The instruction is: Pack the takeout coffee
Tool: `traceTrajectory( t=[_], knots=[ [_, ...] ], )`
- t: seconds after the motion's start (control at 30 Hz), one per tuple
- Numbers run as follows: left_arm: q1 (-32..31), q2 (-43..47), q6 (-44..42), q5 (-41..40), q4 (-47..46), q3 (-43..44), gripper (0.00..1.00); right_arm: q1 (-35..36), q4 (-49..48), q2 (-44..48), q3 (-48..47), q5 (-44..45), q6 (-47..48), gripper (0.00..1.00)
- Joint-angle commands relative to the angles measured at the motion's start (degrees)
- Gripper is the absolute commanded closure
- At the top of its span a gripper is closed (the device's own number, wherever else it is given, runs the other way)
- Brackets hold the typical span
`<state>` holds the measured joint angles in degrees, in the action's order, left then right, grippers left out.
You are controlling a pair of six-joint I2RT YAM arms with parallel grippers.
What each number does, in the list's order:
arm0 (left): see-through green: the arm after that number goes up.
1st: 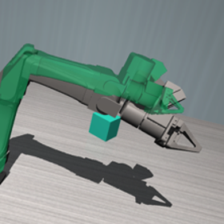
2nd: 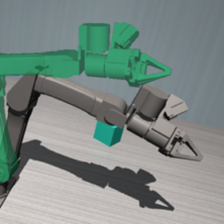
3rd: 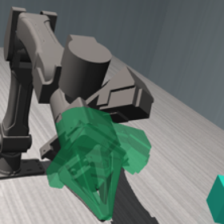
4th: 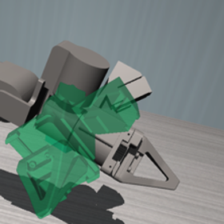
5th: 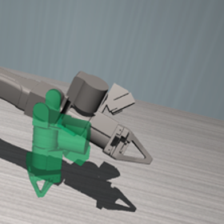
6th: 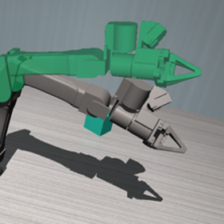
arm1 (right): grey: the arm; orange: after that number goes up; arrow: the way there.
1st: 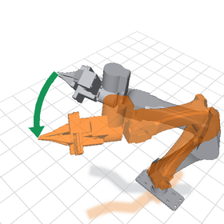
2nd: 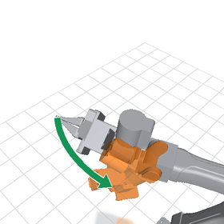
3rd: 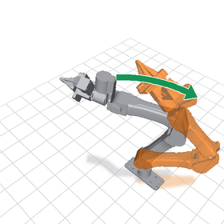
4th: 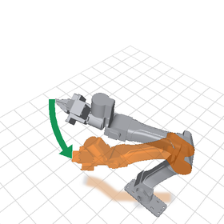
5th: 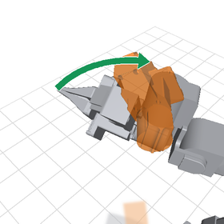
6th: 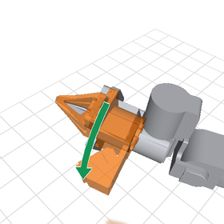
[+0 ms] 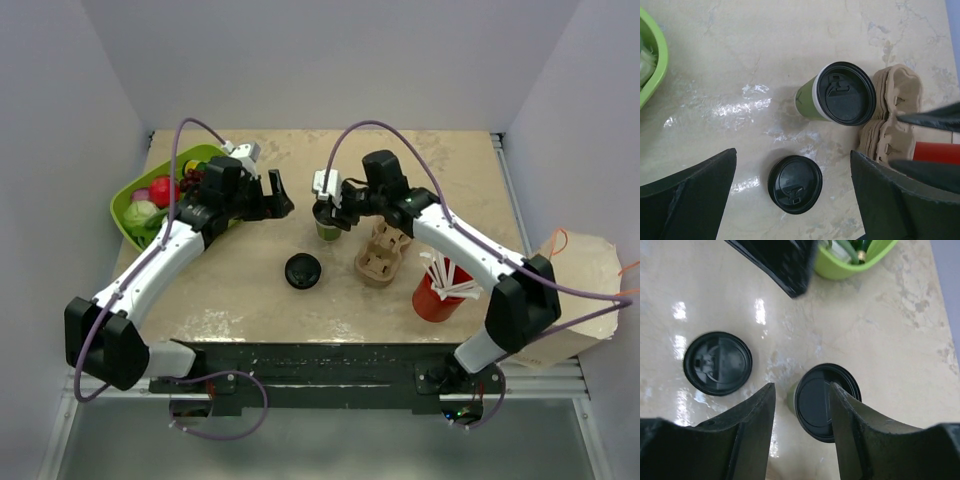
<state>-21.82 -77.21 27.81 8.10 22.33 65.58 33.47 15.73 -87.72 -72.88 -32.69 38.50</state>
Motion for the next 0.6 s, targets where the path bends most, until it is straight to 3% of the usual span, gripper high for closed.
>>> traceTrajectory(
  t=[0.0, 0.13, 0.57],
  knots=[
    [0.12, 5.48, -1.27, -2.65, 2.19, -2.12, 0.0, -0.34, 9.75, -6.14, -6.64, 3.68, 10.62, 0.51],
    [0.12, 8.38, -1.45, -4.14, 3.77, -3.7, 0.0, -0.07, 14.94, -8.95, -9.73, 3.94, 14.32, 0.53],
    [0.12, 8.83, -2.85, -4.93, 5.71, -2.74, 0.0, 0.1, 15.91, -13.26, -12.63, 6.85, 12.82, 0.59]
  ],
)
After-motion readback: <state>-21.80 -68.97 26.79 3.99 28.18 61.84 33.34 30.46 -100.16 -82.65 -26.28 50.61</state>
